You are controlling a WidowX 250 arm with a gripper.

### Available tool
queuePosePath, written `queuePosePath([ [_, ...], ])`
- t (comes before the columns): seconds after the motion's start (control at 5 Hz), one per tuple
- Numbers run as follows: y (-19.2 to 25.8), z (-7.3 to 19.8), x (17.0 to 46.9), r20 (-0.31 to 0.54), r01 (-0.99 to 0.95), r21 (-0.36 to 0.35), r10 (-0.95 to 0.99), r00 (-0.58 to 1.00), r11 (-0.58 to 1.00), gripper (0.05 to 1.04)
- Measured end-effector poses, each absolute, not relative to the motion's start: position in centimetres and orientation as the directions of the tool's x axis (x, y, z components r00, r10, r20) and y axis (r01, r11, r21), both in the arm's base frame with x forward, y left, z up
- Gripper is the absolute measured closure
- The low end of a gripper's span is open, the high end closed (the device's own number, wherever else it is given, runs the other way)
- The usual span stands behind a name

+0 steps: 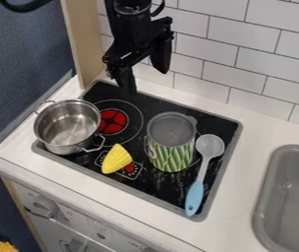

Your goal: Put the silver pot in between the burners

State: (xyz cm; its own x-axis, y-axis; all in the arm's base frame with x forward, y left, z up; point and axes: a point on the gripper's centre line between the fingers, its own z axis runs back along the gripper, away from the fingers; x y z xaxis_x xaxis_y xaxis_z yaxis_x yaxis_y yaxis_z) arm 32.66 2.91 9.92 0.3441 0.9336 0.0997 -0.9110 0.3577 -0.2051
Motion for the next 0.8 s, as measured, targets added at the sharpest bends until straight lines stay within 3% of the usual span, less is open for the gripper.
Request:
queuePosePath([
  [0.4, 4.4, 8.6, 31.4, 0.091, -0.929, -0.137, 0.938, 0.334, 0.344, 0.085],
  [0.8, 8.5, 10.9, 28.1, 0.161, -0.946, -0.157, 0.952, 0.260, 0.285, 0.085],
])
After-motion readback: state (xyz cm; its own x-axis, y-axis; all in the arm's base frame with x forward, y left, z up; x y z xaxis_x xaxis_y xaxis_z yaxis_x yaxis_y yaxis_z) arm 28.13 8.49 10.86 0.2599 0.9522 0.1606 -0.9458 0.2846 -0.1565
